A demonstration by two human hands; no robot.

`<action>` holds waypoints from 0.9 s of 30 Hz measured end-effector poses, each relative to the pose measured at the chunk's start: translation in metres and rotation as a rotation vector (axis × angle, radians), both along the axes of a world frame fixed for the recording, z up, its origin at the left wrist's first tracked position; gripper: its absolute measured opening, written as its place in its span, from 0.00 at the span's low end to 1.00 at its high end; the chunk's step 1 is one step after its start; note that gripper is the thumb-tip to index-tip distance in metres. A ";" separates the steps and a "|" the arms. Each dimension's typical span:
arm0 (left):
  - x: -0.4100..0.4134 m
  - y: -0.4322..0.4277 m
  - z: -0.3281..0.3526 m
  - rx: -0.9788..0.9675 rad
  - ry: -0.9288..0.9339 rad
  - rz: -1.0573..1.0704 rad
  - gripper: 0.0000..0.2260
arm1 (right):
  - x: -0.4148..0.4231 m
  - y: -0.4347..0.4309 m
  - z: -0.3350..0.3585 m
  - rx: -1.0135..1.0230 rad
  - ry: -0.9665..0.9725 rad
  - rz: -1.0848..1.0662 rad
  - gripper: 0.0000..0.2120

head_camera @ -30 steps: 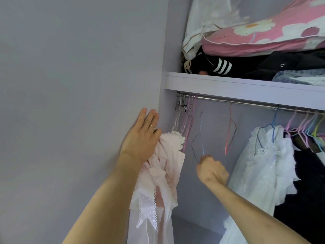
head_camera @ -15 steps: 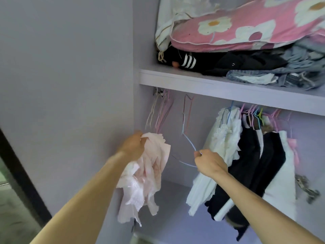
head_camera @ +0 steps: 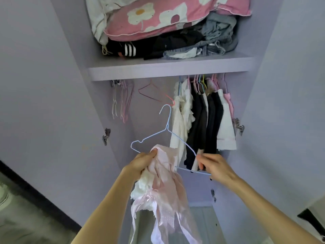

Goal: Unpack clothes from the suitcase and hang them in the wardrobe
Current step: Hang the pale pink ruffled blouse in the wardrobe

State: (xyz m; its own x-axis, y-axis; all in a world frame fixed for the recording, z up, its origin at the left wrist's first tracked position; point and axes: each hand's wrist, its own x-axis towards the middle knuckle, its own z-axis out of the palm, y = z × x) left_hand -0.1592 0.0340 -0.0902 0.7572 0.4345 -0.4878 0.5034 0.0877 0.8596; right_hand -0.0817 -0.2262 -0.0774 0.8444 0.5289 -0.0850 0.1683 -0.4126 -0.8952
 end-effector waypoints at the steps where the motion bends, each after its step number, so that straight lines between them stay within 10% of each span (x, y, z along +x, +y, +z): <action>1: 0.001 -0.013 -0.007 -0.043 0.014 0.023 0.18 | -0.006 -0.012 -0.008 0.018 0.028 -0.010 0.22; 13: 0.020 -0.100 -0.018 -0.193 -0.103 0.094 0.12 | -0.008 -0.099 -0.061 0.216 0.116 -0.097 0.22; 20: 0.035 -0.122 0.001 0.275 -0.124 -0.256 0.12 | 0.018 -0.102 -0.035 0.115 0.083 0.008 0.12; 24: 0.040 -0.138 0.013 0.502 -0.127 -0.380 0.11 | 0.043 -0.086 0.006 0.530 0.305 -0.216 0.11; 27: 0.046 -0.141 0.022 0.672 -0.126 -0.326 0.08 | 0.056 -0.088 0.015 0.469 0.167 -0.476 0.13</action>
